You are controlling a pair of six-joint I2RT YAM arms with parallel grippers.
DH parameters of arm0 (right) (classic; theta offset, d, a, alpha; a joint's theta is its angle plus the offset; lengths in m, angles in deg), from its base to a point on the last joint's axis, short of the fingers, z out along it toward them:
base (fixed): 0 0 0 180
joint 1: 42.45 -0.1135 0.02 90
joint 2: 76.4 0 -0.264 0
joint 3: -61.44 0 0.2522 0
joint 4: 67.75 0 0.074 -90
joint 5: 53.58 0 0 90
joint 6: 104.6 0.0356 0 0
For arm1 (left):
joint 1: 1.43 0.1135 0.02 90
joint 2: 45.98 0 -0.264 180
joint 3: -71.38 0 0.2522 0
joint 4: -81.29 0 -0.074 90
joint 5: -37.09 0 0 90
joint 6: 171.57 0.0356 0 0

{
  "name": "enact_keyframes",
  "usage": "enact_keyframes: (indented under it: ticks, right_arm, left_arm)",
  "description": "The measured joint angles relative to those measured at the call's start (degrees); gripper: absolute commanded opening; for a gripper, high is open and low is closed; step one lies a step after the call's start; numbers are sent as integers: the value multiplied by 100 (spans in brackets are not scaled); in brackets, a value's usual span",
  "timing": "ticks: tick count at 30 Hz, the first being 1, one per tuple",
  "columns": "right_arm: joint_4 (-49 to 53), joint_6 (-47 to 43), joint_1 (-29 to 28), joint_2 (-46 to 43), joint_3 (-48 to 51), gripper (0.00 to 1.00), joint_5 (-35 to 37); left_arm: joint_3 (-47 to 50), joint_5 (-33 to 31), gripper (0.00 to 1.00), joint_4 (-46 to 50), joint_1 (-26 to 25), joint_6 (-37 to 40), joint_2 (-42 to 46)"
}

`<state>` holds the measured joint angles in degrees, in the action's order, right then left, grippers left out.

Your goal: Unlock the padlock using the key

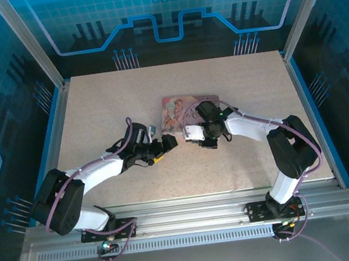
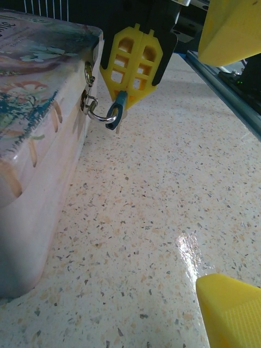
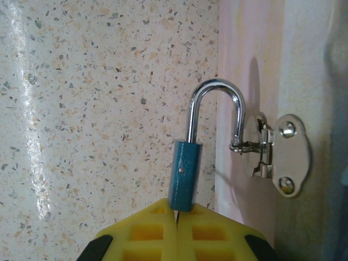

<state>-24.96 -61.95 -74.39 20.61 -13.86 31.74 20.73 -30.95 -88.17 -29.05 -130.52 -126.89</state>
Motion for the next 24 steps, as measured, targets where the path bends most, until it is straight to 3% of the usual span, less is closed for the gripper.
enact_keyframes:
  ticks: [12, 24]
  right_arm:
    - [-28, -164, -245, 216, -415, 0, -44]
    - [-210, 24, -476, -153, -87, 0, -127]
  left_arm:
    - [61, -7, 99, 0, 4, -20, 35]
    - [323, -140, 99, 282, 199, -13, 850]
